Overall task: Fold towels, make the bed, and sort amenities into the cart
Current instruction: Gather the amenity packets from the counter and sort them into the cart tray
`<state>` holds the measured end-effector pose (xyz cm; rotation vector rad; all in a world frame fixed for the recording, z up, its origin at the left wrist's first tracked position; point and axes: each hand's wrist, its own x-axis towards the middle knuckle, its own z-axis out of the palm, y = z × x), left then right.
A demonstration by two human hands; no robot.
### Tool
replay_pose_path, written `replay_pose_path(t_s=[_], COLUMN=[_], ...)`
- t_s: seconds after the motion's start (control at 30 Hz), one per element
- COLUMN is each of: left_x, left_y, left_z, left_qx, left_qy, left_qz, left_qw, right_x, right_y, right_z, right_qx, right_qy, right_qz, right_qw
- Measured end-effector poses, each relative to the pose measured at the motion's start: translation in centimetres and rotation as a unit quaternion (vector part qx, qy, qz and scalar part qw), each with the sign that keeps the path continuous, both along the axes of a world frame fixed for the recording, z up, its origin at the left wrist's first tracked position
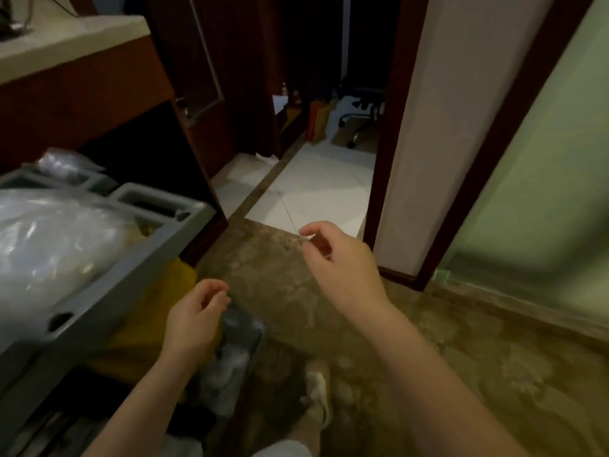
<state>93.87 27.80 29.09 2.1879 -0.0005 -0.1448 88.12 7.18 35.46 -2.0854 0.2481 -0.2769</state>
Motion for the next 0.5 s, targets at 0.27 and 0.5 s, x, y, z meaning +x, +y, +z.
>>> replay_pose_path(t_s=[0.27, 0.5], left_x=[21.6, 36.0], left_y=[-16.2, -26.5], left_z=[1.9, 7.5], left_qx=[-0.028, -0.055], left_qy=[-0.027, -0.052], left_qz=[-0.033, -0.076], left_qw=[0.999, 0.994], right_x=[20.6, 32.6], right_y=[-12.5, -23.8], right_z=[-1.4, -2.6], right_qx=[-0.033, -0.045], right_qy=[0.059, 0.118], right_qz=[-0.014, -0.053], right_qw=[0.998, 0.991])
